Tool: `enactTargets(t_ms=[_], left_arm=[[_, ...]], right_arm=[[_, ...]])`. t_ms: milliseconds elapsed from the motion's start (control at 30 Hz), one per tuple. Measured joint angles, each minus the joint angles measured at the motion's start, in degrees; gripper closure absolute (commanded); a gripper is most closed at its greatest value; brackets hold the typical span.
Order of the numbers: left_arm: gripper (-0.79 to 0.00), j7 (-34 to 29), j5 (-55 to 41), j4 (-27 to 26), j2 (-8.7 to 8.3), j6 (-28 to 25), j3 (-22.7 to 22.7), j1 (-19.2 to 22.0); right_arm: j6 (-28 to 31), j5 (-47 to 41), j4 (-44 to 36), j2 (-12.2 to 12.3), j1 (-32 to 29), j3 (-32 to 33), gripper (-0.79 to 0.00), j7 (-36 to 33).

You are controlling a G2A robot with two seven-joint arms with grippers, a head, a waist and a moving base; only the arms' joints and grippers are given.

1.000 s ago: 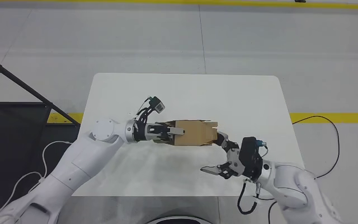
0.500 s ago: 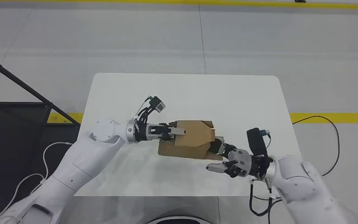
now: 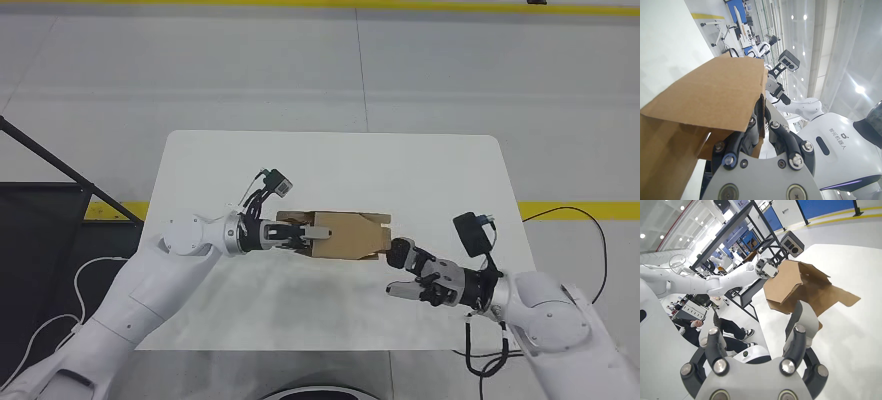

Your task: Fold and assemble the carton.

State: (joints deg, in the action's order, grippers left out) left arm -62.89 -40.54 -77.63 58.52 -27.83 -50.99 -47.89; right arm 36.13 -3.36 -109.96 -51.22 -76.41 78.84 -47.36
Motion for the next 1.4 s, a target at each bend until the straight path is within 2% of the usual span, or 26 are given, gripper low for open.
enactTargets(t_ms=[167,233,300,367,500,600,933,967,1033,1200,1400], left_arm=[[0.0,0.2,2.0,-1.1,0.13,-2.1,-0.8,-1.0],[0.0,0.3,2.7,-1.3,0.15,-2.8,-1.2,-1.2],[0.0,1.0,3.8,-1.5,0.19,-3.6,-1.6,-1.6],[0.0,1.7,4.8,-1.7,0.26,-4.1,-1.9,-2.0],[0.0,2.1,5.7,-2.1,0.41,-4.6,-2.3,-2.4],[0.0,1.7,5.8,-2.1,0.52,-4.6,-2.5,-2.6],[0.0,1.1,6.5,-2.0,0.86,-4.9,-3.4,-3.2],[0.0,1.0,6.5,-2.1,0.9,-4.9,-3.5,-3.3],[0.0,0.8,6.5,-2.1,0.96,-4.9,-3.6,-3.3],[0.0,0.7,6.8,-2.1,1.14,-5.0,-4.0,-3.5],[0.0,0.7,7.0,-2.1,1.37,-4.9,-4.4,-3.7]], right_arm=[[-4.0,-2.0,0.1,0.1,2.5,-0.5,-0.72,-3.7],[-4.7,-2.6,0.2,0.1,3.3,-0.8,-0.677,-4.7],[-5.3,-3.0,0.1,0.1,4.0,-1.1,-0.576,-5.5],[-5.6,-3.5,0.0,0.2,4.6,-1.5,-0.409,-6.6],[-7.4,-4.1,0.4,0.2,5.9,-2.4,-0.379,-8.6],[-8.7,-4.1,0.7,0.1,7.2,-3.3,-0.388,-9.3],[-11.5,-4.2,2.3,-0.2,9.2,-4.4,-0.369,-7.6],[-11.4,-4.4,2.5,-0.3,9.3,-4.4,-0.351,-7.6],[-11.2,-4.7,2.8,-0.3,9.4,-4.4,-0.179,-7.6],[-11.0,-5.7,3.7,-0.3,9.7,-4.5,0.0,-8.0],[-10.4,-7.0,4.8,-0.3,10.0,-4.6,0.0,-8.7]])
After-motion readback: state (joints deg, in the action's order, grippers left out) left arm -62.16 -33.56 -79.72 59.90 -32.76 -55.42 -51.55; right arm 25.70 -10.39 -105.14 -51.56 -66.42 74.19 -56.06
